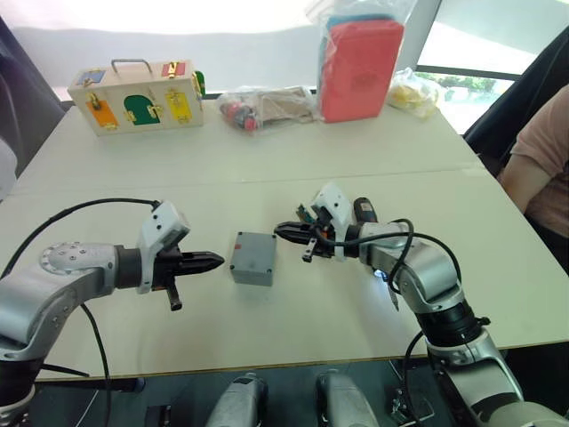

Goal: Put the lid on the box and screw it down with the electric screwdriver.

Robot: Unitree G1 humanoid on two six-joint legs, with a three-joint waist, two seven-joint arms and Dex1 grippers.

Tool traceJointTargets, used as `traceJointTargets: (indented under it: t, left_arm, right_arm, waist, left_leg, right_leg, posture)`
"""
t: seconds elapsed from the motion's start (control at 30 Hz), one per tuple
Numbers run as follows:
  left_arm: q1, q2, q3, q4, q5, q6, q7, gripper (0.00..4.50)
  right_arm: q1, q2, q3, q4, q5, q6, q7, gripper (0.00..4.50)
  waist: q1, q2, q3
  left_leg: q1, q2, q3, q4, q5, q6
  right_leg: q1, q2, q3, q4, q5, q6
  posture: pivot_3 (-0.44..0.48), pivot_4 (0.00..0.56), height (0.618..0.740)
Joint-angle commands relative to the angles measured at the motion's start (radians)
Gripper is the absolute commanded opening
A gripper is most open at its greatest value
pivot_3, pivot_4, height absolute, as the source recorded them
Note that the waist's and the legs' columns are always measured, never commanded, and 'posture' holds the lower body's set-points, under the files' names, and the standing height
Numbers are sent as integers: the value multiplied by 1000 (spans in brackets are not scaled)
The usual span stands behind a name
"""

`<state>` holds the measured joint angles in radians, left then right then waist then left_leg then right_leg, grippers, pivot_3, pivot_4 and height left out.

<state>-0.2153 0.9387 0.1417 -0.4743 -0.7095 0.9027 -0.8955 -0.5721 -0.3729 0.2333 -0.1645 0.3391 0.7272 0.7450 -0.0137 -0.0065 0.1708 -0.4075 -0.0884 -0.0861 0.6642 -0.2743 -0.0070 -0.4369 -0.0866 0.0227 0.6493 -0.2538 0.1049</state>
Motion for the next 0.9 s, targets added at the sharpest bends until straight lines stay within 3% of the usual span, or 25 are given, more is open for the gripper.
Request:
traceJointTargets:
  t: [0.03, 0.43, 0.53, 0.7, 0.9]
  left_arm:
    - [-6, 6, 27, -20, -7, -13, 4, 0]
    - [-9, 4, 19, -16, -1, -18, 9, 0]
    - [-11, 2, 19, -15, -3, -18, 10, 0]
    - [-14, -4, 16, -14, -5, -16, 14, 0]
    - [-74, -29, 18, -22, -43, -5, 12, 0]
  right_arm:
    - [-17, 7, 6, -3, -9, -27, 3, 78]
    - [-18, 8, 26, 16, -27, -35, 12, 78]
    - [-22, 10, 22, 12, -17, -28, 18, 924]
    - [-38, 8, 4, 19, -19, -26, 5, 2904]
    - [-53, -85, -134, -72, 72, 156, -10, 2904]
  waist:
    - [0, 0, 0]
    - [0, 0, 0]
    - [0, 0, 0]
    - [0, 0, 0]
    - [7, 0, 0]
  left_leg:
    - [0, 0, 0, 0, 0, 0]
    - [0, 0, 0, 0, 0, 0]
    - [0, 0, 0, 0, 0, 0]
    - [0, 0, 0, 0, 0, 0]
    - [0, 0, 0, 0, 0, 0]
  right_leg:
    - [0, 0, 0, 0, 0, 0]
    - [0, 0, 0, 0, 0, 0]
    - [0, 0, 0, 0, 0, 0]
    - [0, 0, 0, 0, 0, 0]
    - [0, -1, 0, 0, 0, 0]
  posture:
    - [0, 150, 740]
    - [0, 150, 740]
    - [0, 150, 740]
    - [0, 150, 740]
    - [0, 150, 740]
